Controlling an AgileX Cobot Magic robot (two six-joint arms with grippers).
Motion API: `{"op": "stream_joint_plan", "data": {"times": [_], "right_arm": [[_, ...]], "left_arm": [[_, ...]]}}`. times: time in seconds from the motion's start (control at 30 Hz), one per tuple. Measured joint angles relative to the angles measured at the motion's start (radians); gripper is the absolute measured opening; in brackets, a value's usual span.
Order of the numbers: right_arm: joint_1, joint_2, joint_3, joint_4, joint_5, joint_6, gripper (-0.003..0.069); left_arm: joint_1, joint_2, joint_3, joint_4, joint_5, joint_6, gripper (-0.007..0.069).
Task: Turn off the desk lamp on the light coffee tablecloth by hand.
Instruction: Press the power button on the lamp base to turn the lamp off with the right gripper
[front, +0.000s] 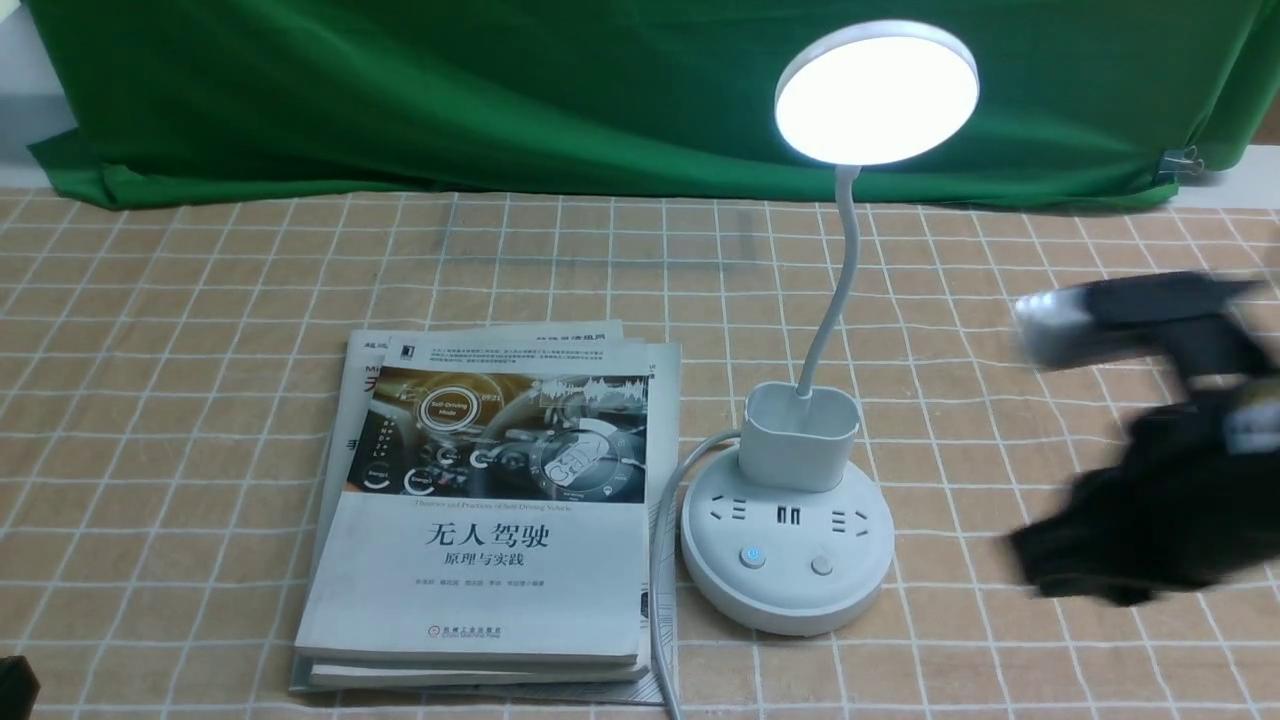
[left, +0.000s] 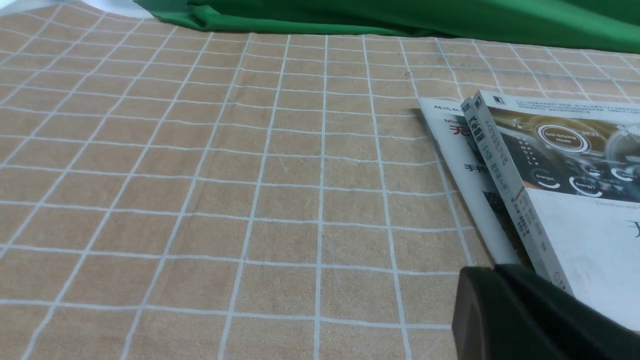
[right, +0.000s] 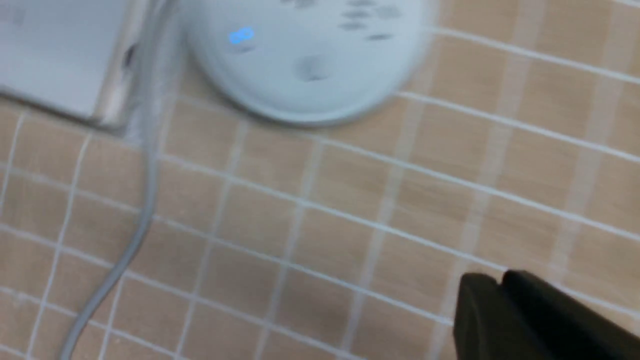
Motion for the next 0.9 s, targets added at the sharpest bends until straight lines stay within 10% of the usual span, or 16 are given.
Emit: {"op": "stream_joint_plan", "data": {"times": [0.2, 0.9], "right_arm": [[0.124, 0.231, -0.129, -0.053, -0.014, 0.053, 0.0048], [0.109, 0.484, -0.266, -0.043, -0.095, 0.064, 0.0048]], "left_arm": [[0.000, 0.000, 0.000, 0.000, 0.000, 0.000, 0.0005], [0.000, 0.000, 0.000, 0.000, 0.000, 0.000, 0.0005]]}}
